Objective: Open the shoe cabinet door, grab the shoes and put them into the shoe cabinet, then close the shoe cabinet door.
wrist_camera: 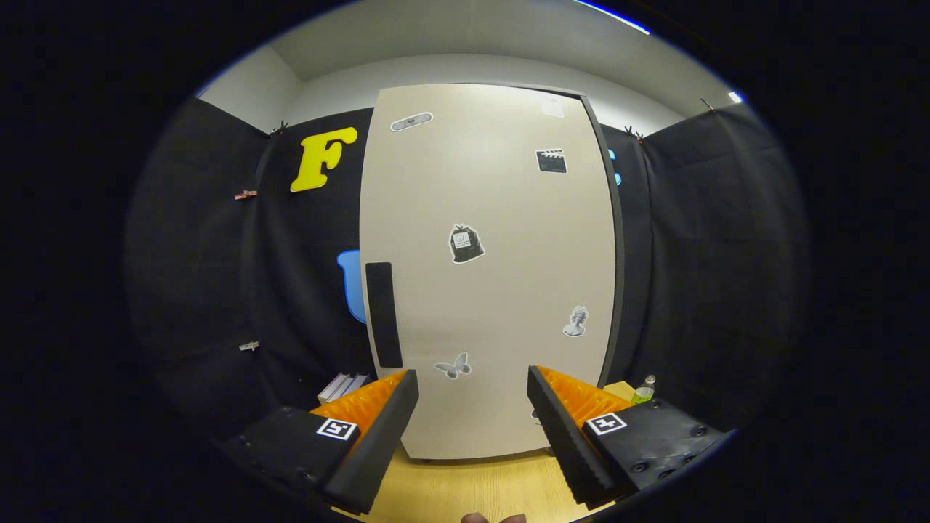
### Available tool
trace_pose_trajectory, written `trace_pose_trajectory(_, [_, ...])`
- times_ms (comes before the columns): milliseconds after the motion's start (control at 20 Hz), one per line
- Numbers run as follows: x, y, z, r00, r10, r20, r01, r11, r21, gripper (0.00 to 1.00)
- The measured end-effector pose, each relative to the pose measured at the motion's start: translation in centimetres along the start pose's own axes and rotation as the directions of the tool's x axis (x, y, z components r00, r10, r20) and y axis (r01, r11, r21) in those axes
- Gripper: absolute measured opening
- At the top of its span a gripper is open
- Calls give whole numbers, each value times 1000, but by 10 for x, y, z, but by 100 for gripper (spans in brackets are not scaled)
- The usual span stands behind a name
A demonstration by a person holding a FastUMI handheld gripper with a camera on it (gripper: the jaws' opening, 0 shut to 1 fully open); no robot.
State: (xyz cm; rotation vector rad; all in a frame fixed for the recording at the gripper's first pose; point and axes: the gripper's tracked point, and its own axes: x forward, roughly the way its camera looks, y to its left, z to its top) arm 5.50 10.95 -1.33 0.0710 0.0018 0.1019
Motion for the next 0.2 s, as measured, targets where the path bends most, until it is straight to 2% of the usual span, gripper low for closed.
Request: trace_pose_trajectory(200, [-2, -1, -1, 1000, 1, 0, -1, 1000, 1, 98])
